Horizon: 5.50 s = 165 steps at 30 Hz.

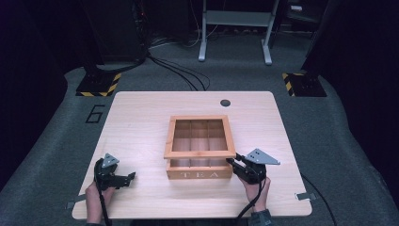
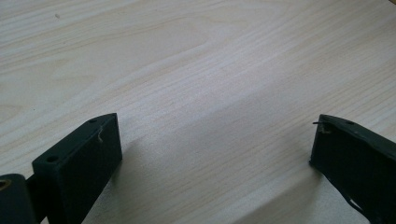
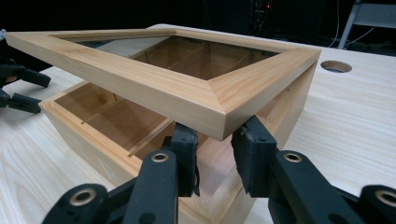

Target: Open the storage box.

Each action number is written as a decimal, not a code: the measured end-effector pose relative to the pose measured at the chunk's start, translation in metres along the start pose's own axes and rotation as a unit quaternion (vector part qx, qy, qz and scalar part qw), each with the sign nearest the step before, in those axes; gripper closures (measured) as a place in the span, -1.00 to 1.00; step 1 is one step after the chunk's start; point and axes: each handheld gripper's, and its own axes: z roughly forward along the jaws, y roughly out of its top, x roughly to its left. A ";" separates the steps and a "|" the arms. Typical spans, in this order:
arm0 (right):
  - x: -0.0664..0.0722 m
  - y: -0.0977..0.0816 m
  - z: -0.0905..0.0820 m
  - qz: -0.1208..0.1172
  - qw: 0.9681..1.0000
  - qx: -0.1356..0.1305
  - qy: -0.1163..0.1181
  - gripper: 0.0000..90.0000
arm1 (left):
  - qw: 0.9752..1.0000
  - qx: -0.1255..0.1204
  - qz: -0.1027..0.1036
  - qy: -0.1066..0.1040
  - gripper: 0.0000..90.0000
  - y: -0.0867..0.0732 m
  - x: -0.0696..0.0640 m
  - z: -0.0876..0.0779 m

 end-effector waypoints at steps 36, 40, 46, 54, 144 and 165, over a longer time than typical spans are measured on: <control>-0.014 0.052 0.018 -0.038 0.999 -0.034 0.012 0.97 | 1.000 0.002 0.000 -0.001 -0.96 0.000 0.000 0.000; -0.017 0.057 0.019 -0.038 0.998 -0.039 0.016 0.98 | 1.000 0.004 0.000 -0.001 -0.96 0.000 0.000 -0.001; -0.021 0.065 0.025 -0.041 0.998 -0.042 0.016 0.98 | 1.000 0.004 0.001 -0.002 -0.96 0.000 0.000 -0.001; -0.022 0.072 0.035 -0.048 0.998 -0.047 0.019 0.98 | 1.000 0.004 0.000 -0.003 -0.96 0.000 0.000 -0.001; -0.052 0.123 0.079 -0.043 0.998 -0.052 -0.016 0.94 | 1.000 -0.001 -0.001 -0.001 -0.96 0.000 0.000 0.000; -0.052 0.122 0.078 -0.034 0.998 -0.053 -0.012 0.94 | 1.000 -0.001 -0.001 -0.001 -0.96 0.000 0.000 0.000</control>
